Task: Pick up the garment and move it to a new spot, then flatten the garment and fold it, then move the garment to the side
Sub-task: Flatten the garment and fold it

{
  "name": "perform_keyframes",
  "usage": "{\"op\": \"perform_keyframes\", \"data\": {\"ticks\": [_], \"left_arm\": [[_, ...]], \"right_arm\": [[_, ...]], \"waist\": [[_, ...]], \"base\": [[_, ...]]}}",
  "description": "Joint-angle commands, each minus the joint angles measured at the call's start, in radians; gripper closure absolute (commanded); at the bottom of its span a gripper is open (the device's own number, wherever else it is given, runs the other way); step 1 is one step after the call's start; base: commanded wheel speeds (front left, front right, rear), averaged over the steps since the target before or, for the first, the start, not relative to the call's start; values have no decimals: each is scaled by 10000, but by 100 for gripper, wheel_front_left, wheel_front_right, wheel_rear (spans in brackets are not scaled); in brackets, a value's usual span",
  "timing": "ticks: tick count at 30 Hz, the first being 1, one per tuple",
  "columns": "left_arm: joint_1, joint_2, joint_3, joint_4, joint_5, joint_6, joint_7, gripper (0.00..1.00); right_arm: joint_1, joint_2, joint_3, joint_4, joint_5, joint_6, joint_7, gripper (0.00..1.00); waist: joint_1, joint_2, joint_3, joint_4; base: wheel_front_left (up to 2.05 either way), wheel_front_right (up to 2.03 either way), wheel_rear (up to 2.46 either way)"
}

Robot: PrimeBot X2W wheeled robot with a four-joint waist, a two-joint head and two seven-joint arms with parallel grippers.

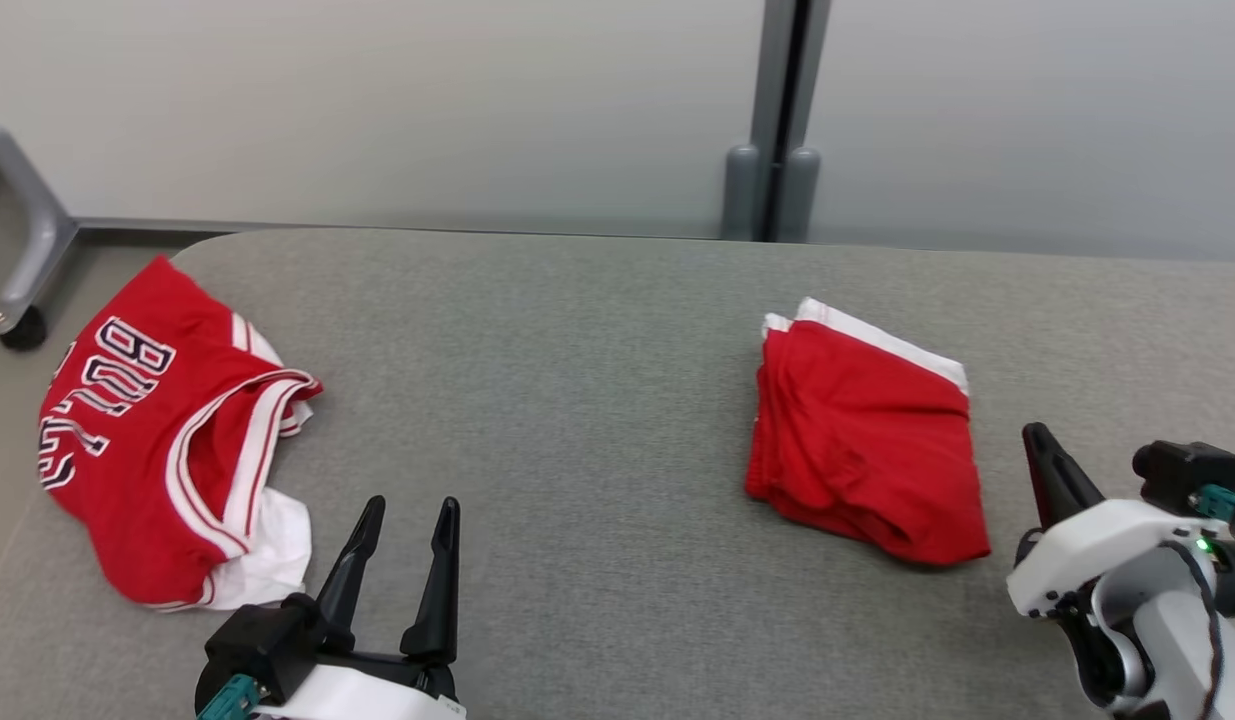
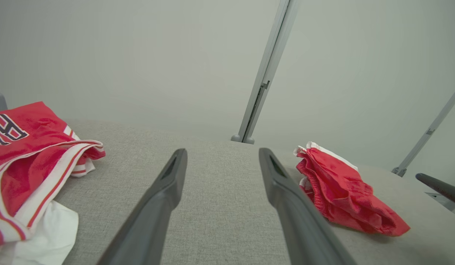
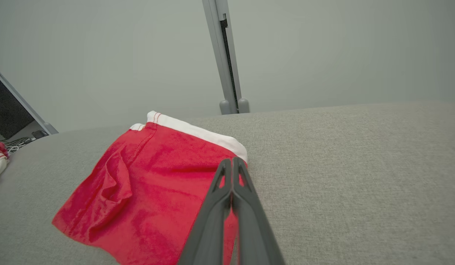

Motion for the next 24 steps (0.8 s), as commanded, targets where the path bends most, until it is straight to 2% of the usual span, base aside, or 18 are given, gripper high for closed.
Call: {"op": "perform_keyframes", "data": {"ticks": [1, 6, 10, 17, 22, 23, 24], "left_arm": [[-139, 5, 46, 8, 77, -51, -2, 0], [-263, -52, 80, 148, 145, -164, -2, 0], [-274, -57, 95, 226, 172, -238, -2, 0], [-213, -32, 158, 306, 222, -239, -2, 0], [-72, -2, 259, 167, 286, -181, -1, 0], [-47, 8, 282, 128, 283, -185, -1, 0], [-20, 22, 324, 86, 289, -163, -1, 0]], "right_arm": [[-113, 55, 6, 130, 81, 5, 25, 100], [-973, 587, 649, 2096, 414, 7, 357, 100], [-1371, 1082, 1385, 2799, 802, 7, 176, 100], [-1461, 1555, 3240, 2508, 1733, 5, -246, 100], [-1471, 1202, 3976, 1603, 2267, 5, -795, 100], [-1463, 1073, 3982, 1362, 2314, 5, -856, 91], [-1433, 953, 3944, 1082, 2331, 5, -885, 71]], "waist": [[0, 0, 100, 255], [0, 0, 189, 930], [0, 0, 248, 1291], [0, 0, 159, 1351], [0, 0, -42, 955], [0, 0, -84, 845], [0, 0, -132, 718]], "base": [[0, 0, 0], [0, 0, 0], [0, 0, 0], [0, 0, 0], [0, 0, 0], [0, 0, 0], [0, 0, 0]]}}
